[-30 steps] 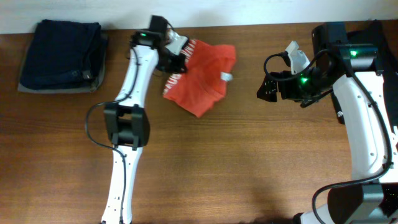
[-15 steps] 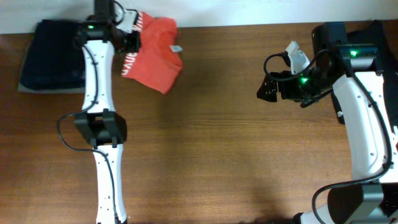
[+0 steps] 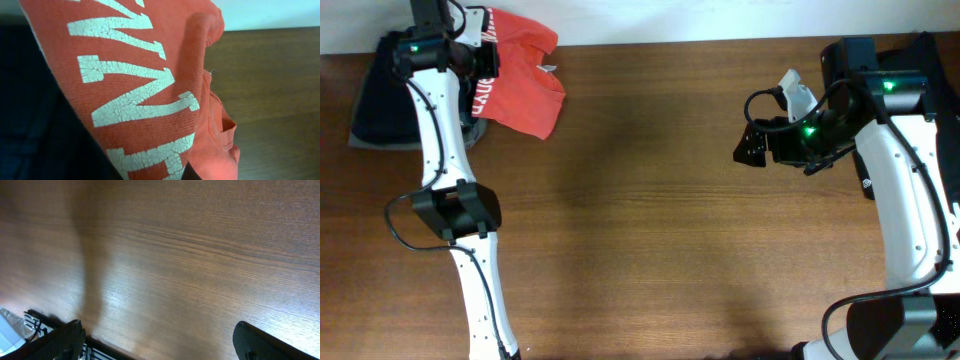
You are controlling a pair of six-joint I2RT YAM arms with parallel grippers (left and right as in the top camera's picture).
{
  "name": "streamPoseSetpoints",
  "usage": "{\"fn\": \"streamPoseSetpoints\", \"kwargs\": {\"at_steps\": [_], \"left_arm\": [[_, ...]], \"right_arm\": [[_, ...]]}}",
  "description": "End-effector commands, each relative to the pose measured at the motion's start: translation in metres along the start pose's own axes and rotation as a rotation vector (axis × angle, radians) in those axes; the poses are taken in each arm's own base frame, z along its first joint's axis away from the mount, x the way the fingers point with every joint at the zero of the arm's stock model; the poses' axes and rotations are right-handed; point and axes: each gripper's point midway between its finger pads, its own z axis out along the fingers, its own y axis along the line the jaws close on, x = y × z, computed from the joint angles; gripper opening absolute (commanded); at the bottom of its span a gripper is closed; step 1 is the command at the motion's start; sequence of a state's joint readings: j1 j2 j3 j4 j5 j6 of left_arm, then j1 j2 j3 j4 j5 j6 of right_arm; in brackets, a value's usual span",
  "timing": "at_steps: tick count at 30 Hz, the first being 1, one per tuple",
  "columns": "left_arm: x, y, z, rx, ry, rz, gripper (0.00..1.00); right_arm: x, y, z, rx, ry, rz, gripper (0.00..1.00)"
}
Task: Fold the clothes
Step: 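Lift the folded red shirt with the left gripper and carry it left, then lower the red shirt onto the dark clothes stack with the left gripper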
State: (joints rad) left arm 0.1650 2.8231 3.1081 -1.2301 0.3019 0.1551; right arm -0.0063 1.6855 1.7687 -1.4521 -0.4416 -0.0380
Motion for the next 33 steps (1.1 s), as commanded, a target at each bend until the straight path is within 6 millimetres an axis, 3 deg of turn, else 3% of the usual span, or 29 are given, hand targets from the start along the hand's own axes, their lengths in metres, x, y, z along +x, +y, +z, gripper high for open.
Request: {"fn": "streamPoseSetpoints", "kwargs": {"at_steps": [1, 11, 21, 26, 33], "left_arm": [[-0.025, 0.015, -0.032, -0.033, -0.091, -0.005, 0.03], [-0.041, 0.047, -0.075, -0.093, -0.165, -0.067, 0.06], [-0.066, 0.037, -0.126, -0.111, -0.251, -0.043, 0.07], [-0.066, 0.044, -0.130, -0.123, -0.256, -0.046, 0.08], [-0.062, 0.080, -0.142, -0.197, -0.269, -0.064, 0.09]], "right_arm": [[0.003, -0.001, -0.007, 0.011, -0.014, -0.009, 0.99], [0.004, -0.001, -0.007, 0.011, -0.008, -0.006, 0.99], [0.005, -0.001, -0.007, 0.011, -0.006, -0.005, 0.99], [0.007, -0.001, -0.007, 0.011, 0.001, -0.002, 0.99], [0.010, -0.001, -0.007, 0.010, 0.012, 0.003, 0.99]]}}
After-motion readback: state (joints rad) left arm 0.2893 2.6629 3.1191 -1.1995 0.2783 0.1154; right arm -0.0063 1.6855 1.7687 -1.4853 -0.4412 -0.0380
